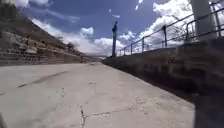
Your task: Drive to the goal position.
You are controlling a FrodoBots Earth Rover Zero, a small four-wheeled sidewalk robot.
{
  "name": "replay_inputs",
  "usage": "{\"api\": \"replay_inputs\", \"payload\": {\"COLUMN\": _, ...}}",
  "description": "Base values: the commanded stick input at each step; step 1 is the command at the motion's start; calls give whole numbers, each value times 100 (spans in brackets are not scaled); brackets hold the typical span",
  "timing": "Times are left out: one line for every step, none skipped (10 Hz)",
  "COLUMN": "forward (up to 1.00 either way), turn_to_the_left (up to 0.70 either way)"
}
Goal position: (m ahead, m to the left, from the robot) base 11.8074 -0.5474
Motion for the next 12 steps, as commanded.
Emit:
{"api": "replay_inputs", "payload": {"forward": 100, "turn_to_the_left": 0}}
{"api": "replay_inputs", "payload": {"forward": 100, "turn_to_the_left": 0}}
{"api": "replay_inputs", "payload": {"forward": 100, "turn_to_the_left": 0}}
{"api": "replay_inputs", "payload": {"forward": 100, "turn_to_the_left": 6}}
{"api": "replay_inputs", "payload": {"forward": 100, "turn_to_the_left": 12}}
{"api": "replay_inputs", "payload": {"forward": 100, "turn_to_the_left": 34}}
{"api": "replay_inputs", "payload": {"forward": 100, "turn_to_the_left": 26}}
{"api": "replay_inputs", "payload": {"forward": 100, "turn_to_the_left": 17}}
{"api": "replay_inputs", "payload": {"forward": 100, "turn_to_the_left": 9}}
{"api": "replay_inputs", "payload": {"forward": 100, "turn_to_the_left": 1}}
{"api": "replay_inputs", "payload": {"forward": 100, "turn_to_the_left": 0}}
{"api": "replay_inputs", "payload": {"forward": 100, "turn_to_the_left": 0}}
